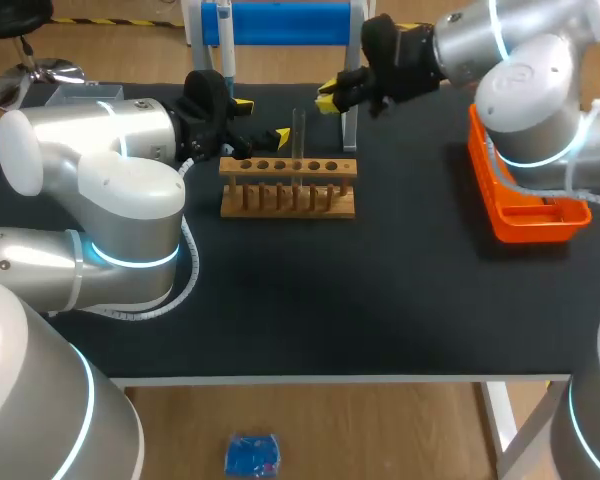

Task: Invert the test tube, pick up the pipette, mount the tip to pipette, aspirate from beaker and dispense into the tube, eject the tip, return the pipette, and cap with the stopper.

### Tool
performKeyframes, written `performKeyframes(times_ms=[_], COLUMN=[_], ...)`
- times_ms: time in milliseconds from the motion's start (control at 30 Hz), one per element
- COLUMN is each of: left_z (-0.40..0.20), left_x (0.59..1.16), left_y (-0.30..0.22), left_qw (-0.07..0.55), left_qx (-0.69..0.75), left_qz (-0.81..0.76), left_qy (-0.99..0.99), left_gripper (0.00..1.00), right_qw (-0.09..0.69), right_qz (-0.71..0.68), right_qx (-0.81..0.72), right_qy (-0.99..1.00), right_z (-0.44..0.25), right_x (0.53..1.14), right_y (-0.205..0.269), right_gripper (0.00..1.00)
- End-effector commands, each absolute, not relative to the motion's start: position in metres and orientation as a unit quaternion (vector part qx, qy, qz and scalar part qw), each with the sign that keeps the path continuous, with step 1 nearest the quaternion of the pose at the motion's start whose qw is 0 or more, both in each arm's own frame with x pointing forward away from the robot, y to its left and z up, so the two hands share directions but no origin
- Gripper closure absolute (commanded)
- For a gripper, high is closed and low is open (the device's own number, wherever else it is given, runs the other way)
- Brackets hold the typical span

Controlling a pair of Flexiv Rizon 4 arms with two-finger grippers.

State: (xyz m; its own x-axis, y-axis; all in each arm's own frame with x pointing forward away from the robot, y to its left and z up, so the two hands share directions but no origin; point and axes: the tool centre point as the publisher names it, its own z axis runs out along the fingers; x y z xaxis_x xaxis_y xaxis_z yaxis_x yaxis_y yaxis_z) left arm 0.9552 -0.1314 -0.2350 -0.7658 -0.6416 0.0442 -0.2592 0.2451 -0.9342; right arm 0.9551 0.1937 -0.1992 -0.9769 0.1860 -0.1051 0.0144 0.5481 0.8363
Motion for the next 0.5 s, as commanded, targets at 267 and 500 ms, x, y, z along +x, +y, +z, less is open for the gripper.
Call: performKeyframes(times_ms=[267,500], left_z=[-0.236,-0.236], left_x=[0.956,0.956], left_y=[-0.132,-0.132], left_qw=[0.178,0.178], left_qx=[-0.293,-0.293], left_qz=[-0.542,-0.542], left_qy=[0.768,0.768], left_gripper=[0.00,0.00], right_qw=[0.087,0.085], right_qz=[0.466,0.466], right_qx=[0.055,0.057], right_qy=[0.879,0.879], right_z=[-0.208,-0.212], right_x=[0.968,0.975], right_y=[0.215,0.222], right_gripper=[1.00,1.00])
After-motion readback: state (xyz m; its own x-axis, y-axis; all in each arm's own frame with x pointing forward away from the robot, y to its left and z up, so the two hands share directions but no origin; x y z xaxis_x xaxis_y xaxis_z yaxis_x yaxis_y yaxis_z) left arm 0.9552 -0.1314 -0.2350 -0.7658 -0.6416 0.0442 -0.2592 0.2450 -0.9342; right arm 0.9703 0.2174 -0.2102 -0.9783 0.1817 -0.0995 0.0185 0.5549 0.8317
